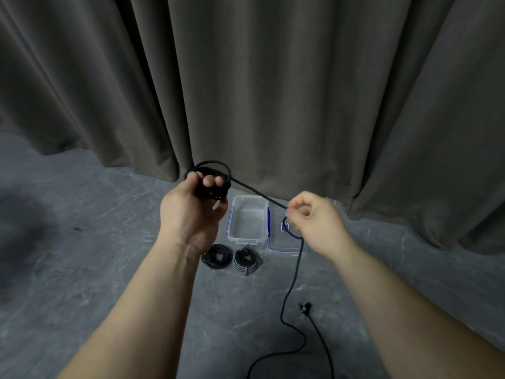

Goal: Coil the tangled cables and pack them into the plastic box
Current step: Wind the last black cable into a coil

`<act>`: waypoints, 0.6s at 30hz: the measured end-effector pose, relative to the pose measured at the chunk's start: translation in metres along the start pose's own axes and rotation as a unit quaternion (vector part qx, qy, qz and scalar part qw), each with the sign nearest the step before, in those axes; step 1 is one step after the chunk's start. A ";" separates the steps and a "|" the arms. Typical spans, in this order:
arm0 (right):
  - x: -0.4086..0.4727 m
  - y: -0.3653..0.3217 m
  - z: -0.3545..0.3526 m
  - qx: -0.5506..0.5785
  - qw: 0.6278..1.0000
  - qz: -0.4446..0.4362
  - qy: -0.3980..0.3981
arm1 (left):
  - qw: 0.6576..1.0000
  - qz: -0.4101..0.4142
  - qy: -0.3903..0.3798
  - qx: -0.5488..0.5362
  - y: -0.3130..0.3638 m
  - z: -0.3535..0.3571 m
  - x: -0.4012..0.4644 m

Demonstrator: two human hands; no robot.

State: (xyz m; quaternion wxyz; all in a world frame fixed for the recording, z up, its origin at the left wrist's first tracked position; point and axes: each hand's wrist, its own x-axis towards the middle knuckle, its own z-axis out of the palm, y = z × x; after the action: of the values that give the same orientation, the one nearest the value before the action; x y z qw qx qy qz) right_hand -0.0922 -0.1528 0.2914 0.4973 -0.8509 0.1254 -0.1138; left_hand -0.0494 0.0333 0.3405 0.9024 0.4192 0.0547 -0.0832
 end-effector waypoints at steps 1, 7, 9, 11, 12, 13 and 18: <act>0.001 0.001 0.001 -0.052 0.998 -0.034 -0.001 | 0.999 0.019 0.005 0.043 -0.003 0.001 0.000; -0.008 -0.027 0.001 -0.070 0.983 -0.115 -0.129 | 0.944 0.104 -0.017 0.313 -0.025 0.000 -0.001; -0.009 -0.036 -0.001 -0.025 0.978 -0.097 -0.181 | 0.924 0.098 -0.043 0.367 -0.030 -0.004 -0.001; -0.011 -0.039 -0.002 0.023 0.966 -0.088 -0.242 | 0.922 0.088 -0.057 0.374 -0.033 -0.002 -0.004; -0.012 -0.040 -0.001 0.039 0.959 -0.086 -0.267 | 0.926 0.080 -0.057 0.363 -0.035 0.000 -0.005; -0.013 -0.040 0.000 0.049 0.955 -0.088 -0.279 | 0.931 0.070 -0.054 0.353 -0.036 0.001 -0.006; -0.014 -0.042 -0.002 0.141 0.966 -0.101 -0.190 | 0.930 0.030 -0.077 0.357 -0.043 0.005 -0.008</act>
State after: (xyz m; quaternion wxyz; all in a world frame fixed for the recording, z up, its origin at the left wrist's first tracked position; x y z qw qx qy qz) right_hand -0.1020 -0.1300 0.3283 0.6129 -0.7864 -0.0748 -0.0164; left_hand -0.0658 0.0029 0.3134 0.6967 0.7075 -0.0609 -0.1021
